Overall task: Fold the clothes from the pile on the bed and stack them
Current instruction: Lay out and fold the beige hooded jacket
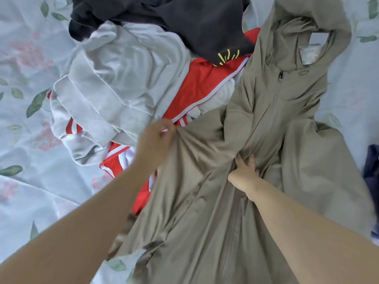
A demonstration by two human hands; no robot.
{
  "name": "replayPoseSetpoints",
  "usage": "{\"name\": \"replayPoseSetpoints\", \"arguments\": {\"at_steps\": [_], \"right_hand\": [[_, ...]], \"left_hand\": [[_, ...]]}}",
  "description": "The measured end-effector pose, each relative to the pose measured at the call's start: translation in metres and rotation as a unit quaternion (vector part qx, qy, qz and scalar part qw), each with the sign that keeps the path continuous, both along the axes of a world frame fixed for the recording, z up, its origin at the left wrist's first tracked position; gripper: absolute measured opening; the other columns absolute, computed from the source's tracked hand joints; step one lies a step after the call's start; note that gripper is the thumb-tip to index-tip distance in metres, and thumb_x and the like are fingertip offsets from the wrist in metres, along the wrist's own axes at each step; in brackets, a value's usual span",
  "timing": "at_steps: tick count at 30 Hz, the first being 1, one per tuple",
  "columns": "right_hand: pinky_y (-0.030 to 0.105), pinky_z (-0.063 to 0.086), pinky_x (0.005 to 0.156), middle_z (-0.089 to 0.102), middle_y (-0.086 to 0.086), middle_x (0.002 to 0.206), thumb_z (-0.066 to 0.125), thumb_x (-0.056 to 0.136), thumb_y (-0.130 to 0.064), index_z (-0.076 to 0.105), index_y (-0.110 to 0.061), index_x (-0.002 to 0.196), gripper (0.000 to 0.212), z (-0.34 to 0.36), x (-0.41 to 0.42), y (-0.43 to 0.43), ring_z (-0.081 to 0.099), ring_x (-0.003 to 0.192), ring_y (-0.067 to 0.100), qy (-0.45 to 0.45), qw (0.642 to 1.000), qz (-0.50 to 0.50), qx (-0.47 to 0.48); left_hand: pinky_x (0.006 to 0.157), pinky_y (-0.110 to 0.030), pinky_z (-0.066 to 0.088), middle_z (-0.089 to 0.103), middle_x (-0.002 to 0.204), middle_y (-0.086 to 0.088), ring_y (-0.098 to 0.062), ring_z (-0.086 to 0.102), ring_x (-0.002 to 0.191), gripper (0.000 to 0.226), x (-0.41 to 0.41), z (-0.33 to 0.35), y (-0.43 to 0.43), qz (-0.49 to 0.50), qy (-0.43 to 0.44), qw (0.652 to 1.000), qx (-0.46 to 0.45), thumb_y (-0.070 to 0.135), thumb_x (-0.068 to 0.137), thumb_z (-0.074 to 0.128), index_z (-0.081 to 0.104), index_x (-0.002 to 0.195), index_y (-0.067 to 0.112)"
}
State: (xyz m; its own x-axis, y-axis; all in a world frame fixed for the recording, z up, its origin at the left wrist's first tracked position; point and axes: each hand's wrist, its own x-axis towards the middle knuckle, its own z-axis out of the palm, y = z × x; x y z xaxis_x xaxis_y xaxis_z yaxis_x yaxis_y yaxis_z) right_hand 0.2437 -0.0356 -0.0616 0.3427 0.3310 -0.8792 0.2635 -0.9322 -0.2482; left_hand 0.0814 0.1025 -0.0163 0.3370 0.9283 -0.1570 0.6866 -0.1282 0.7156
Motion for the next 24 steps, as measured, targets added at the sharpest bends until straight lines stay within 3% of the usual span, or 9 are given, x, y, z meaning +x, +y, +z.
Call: {"name": "replayPoseSetpoints", "arguments": {"at_steps": [2,4,6,8,11,14,17,21,24], "right_hand": [[0.041,0.01,0.117,-0.026,-0.006,0.155,0.034,0.095,-0.01,-0.003,-0.035,0.151,0.072,-0.002,0.001,0.0,-0.008,0.144,0.038,0.0,1.0,0.008,-0.01],[0.041,0.012,0.116,-0.026,-0.007,0.155,0.036,0.095,-0.011,-0.004,-0.036,0.15,0.072,-0.004,0.001,0.001,-0.009,0.144,0.038,0.001,1.0,0.005,-0.011],[0.041,0.015,0.114,-0.027,-0.009,0.154,0.037,0.095,-0.009,-0.005,-0.037,0.15,0.075,-0.005,0.0,0.001,-0.009,0.144,0.037,-0.004,1.0,0.0,-0.013],[0.04,0.019,0.112,-0.028,-0.01,0.154,0.037,0.093,-0.007,-0.005,-0.038,0.15,0.077,-0.005,-0.002,0.0,-0.01,0.144,0.037,-0.009,1.0,-0.002,-0.015],[0.038,0.023,0.11,-0.029,-0.012,0.153,0.037,0.091,-0.004,-0.006,-0.039,0.149,0.08,-0.006,-0.006,0.0,-0.011,0.144,0.035,-0.021,1.0,-0.006,-0.013],[0.039,0.019,0.112,-0.029,-0.012,0.153,0.038,0.09,-0.005,-0.006,-0.039,0.15,0.081,-0.009,-0.01,-0.002,-0.013,0.144,0.035,-0.034,0.999,-0.002,-0.01],[0.041,0.007,0.117,-0.028,-0.007,0.154,0.039,0.089,-0.007,-0.006,-0.037,0.15,0.081,-0.011,-0.012,-0.004,-0.013,0.144,0.038,-0.053,0.998,0.019,-0.011],[0.042,0.003,0.117,-0.028,-0.005,0.154,0.04,0.089,-0.009,-0.006,-0.036,0.15,0.081,-0.011,-0.013,-0.003,-0.013,0.143,0.039,-0.061,0.998,0.031,-0.018],[0.044,0.005,0.117,-0.029,-0.006,0.154,0.043,0.089,-0.01,-0.007,-0.036,0.15,0.083,-0.01,-0.015,-0.002,-0.013,0.143,0.039,-0.065,0.997,0.033,-0.022]], "left_hand": [[0.066,-0.021,0.033,0.053,0.078,0.01,-0.012,0.047,0.079,0.014,-0.003,0.021,0.039,0.199,-0.042,0.978,0.047,0.018,0.095,0.045,0.059,0.095,0.016],[0.07,-0.019,0.036,0.051,0.079,0.014,-0.007,0.049,0.075,0.016,-0.007,0.031,0.063,0.275,-0.087,0.956,0.056,0.019,0.096,0.043,0.056,0.104,0.018],[0.087,-0.02,0.04,0.055,0.104,0.008,-0.009,0.054,0.094,0.034,-0.005,0.027,0.061,0.219,-0.102,0.97,0.01,0.028,0.096,0.047,0.047,0.129,0.02],[0.107,-0.027,0.027,0.035,0.142,-0.005,-0.019,0.038,0.129,0.071,-0.004,0.018,0.037,0.11,-0.023,0.994,0.006,0.045,0.087,0.059,0.027,0.145,0.02],[0.113,-0.042,0.019,0.008,0.157,-0.008,-0.027,0.015,0.143,0.108,-0.014,0.002,-0.002,-0.022,0.152,0.987,0.05,0.056,0.064,0.075,0.017,0.149,0.026],[0.101,-0.053,0.034,0.026,0.152,-0.019,-0.043,0.029,0.136,0.076,-0.036,-0.024,-0.019,-0.118,0.281,0.939,0.162,0.041,0.062,0.08,0.052,0.129,0.017],[0.091,-0.035,0.038,0.055,0.128,-0.013,-0.036,0.05,0.117,0.015,-0.044,-0.017,-0.001,-0.05,0.162,0.97,0.172,0.015,0.083,0.06,0.067,0.094,0.008],[0.077,-0.02,0.037,0.062,0.1,0.0,-0.017,0.057,0.093,0.021,-0.057,0.018,0.053,0.209,-0.012,0.973,0.101,0.01,0.092,0.046,0.06,0.108,0.012],[0.088,-0.021,0.044,0.052,0.121,-0.003,-0.012,0.052,0.099,0.041,-0.067,0.022,0.048,0.152,-0.033,0.987,0.046,0.021,0.09,0.059,0.045,0.128,0.016]]}}
